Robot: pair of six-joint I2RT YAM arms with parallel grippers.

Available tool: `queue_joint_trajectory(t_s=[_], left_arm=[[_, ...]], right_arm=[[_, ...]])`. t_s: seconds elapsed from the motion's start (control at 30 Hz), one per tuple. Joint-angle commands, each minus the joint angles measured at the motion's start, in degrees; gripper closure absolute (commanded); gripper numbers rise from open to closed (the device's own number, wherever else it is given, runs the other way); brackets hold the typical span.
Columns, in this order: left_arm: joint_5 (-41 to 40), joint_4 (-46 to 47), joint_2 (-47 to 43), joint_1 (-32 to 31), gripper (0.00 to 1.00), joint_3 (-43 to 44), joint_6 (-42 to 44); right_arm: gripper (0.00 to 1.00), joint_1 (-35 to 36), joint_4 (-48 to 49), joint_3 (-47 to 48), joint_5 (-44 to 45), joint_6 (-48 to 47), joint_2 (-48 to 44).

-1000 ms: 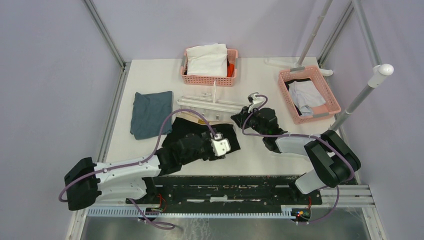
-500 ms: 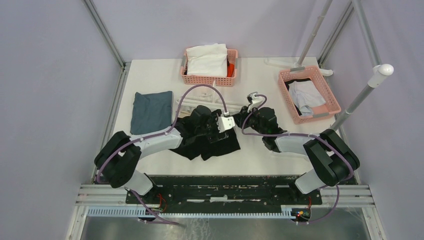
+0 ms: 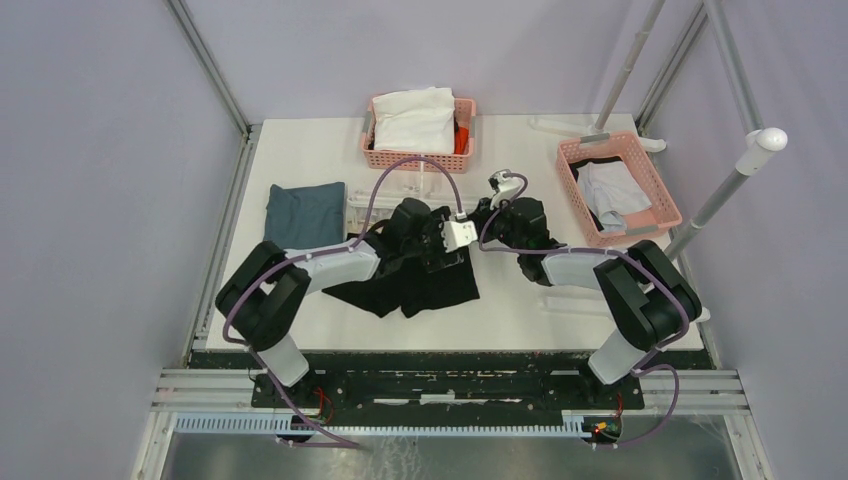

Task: Clip the underwear to the hanger
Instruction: Clamp the underwear onto the hanger.

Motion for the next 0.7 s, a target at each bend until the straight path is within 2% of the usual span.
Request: queue_joint_trajectory(t_s=[0.0, 0.27, 0.5, 0.67], left_arm=[[3.31, -1.33, 3.57, 1.04, 0.19, 5.20, 4.06], [6.42, -2.86, 8.49, 4.49, 0.19, 10.33, 2.59], [4.68, -1.06, 10.57, 5.08, 0.19, 10.70, 1.95], [4.74, -3.24, 13.41, 5.08, 0.18, 12.83, 2.68]], right_arm=[[1.00, -0.30, 2.70, 3.61, -2.32, -0.45, 0.70], [1.00, -0.70, 1.51, 4.51, -2.56, -1.42, 1.35], [1.00, -1.61, 1.42, 5.58, -3.23, -1.60, 3.71], [1.00, -1.61, 1.52, 5.77, -3.82, -1.34, 4.03]])
